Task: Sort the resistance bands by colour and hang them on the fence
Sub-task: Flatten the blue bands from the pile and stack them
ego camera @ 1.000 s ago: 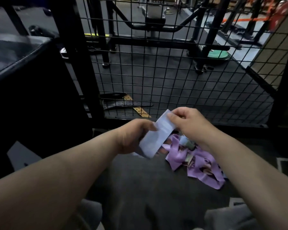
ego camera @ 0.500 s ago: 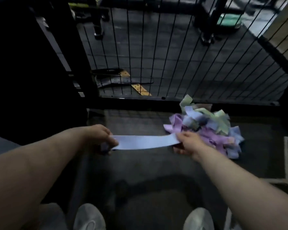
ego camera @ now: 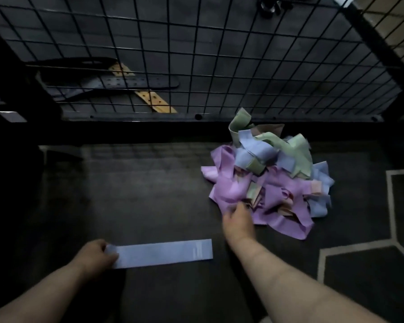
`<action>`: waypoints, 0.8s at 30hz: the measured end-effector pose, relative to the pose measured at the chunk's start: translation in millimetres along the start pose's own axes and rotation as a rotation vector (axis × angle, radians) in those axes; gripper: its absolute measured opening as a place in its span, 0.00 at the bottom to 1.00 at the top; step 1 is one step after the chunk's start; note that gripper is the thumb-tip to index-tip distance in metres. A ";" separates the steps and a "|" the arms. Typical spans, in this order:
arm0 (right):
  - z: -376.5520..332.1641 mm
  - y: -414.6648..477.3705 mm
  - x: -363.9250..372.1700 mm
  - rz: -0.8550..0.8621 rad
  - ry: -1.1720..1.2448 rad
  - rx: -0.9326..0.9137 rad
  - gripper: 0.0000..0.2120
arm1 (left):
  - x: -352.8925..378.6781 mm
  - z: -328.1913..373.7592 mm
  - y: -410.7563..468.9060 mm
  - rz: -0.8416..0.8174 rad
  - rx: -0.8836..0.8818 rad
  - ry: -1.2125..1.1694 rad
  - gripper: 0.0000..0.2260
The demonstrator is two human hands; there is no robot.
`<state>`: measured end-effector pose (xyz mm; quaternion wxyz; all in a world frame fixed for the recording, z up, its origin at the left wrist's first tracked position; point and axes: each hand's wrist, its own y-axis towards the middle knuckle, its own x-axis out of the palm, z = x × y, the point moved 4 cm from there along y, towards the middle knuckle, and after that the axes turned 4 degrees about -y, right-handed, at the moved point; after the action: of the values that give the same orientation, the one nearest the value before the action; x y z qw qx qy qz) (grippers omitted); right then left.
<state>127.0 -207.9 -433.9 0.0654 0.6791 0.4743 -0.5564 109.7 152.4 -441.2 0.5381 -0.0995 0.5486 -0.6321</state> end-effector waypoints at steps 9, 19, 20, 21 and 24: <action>-48.3 140.8 -127.8 0.217 -0.316 -0.037 0.32 | -13.7 18.3 7.1 0.200 -0.093 0.433 0.17; -90.4 61.1 -139.4 0.399 -0.190 -0.661 0.13 | 1.8 87.8 -27.4 0.269 0.256 0.205 0.20; -102.6 49.8 -143.8 0.304 -0.129 -0.692 0.14 | 3.9 103.0 -32.4 0.221 0.308 0.094 0.18; -116.5 36.6 -149.0 0.171 -0.055 -0.711 0.15 | 3.9 119.2 -41.3 0.177 0.350 -0.021 0.16; -157.8 -19.1 -164.4 -0.287 0.224 -0.722 0.13 | -3.7 167.6 -78.6 0.015 0.424 -0.378 0.20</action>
<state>234.1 -194.3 -232.4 0.1694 0.5956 0.7335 -0.2801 186.4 42.8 -313.2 0.6444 -0.0965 0.2947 -0.6990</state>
